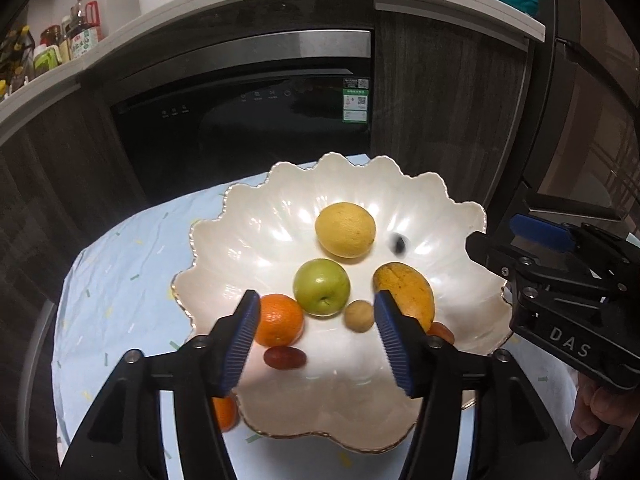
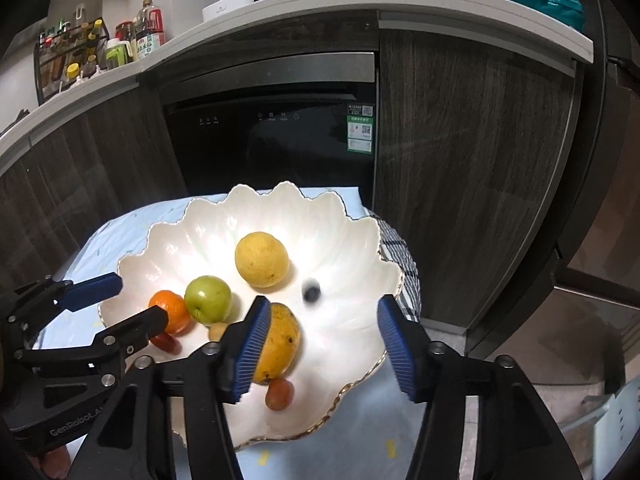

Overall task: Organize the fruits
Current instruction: 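Carry brown fruit and blueberry into the white bowl and open both grippers, then withdraw both open grippers from the bowl toward the mandarin and small brown fruit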

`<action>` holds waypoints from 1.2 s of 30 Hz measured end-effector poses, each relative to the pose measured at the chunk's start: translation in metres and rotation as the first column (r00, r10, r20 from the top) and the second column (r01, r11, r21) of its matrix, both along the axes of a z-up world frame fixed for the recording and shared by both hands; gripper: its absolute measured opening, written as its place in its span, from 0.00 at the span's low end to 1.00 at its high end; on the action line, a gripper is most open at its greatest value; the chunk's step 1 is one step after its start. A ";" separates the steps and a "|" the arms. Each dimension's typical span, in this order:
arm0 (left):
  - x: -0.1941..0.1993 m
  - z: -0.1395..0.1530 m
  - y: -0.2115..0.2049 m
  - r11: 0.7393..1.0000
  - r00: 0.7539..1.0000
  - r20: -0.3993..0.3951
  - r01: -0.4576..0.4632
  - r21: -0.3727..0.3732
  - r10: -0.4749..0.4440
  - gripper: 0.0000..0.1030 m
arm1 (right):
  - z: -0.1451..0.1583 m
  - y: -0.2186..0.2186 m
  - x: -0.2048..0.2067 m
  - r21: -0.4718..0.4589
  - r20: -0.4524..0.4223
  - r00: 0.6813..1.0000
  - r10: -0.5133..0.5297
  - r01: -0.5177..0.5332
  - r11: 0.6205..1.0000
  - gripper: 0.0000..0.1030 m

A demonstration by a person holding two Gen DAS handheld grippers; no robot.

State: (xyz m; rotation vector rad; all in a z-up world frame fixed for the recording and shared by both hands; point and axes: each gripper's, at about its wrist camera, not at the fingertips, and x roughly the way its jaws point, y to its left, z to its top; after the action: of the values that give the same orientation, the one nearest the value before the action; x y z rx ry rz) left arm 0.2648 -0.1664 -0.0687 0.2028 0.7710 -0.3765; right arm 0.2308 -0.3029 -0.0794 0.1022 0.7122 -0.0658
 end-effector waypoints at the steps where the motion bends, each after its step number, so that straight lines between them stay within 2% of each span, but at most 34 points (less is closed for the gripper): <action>1: -0.001 0.002 0.001 1.000 1.000 0.004 -0.005 -0.003 0.005 0.66 | 0.001 0.000 -0.001 -0.001 0.004 1.000 -0.003 0.003 1.000 0.62; 4: -0.003 0.007 0.004 1.000 1.000 0.021 -0.014 0.002 0.014 0.73 | 0.006 0.002 -0.004 -0.003 0.014 1.000 -0.008 0.008 1.000 0.65; 16: -0.022 0.030 0.025 0.999 0.997 0.071 -0.043 -0.007 0.044 0.83 | 0.030 0.018 -0.024 -0.016 0.056 0.998 -0.002 0.003 1.000 0.65; 36: -0.060 0.060 0.080 0.993 0.984 0.132 -0.114 -0.031 0.117 0.83 | 0.061 0.065 -0.054 -0.036 0.114 0.992 0.049 -0.045 0.998 0.65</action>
State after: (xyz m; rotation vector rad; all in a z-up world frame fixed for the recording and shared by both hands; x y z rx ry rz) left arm 0.2044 -0.0866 -0.0089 0.1590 0.6426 -0.2590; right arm 0.1768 -0.2383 -0.0187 0.0564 0.5982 -0.0266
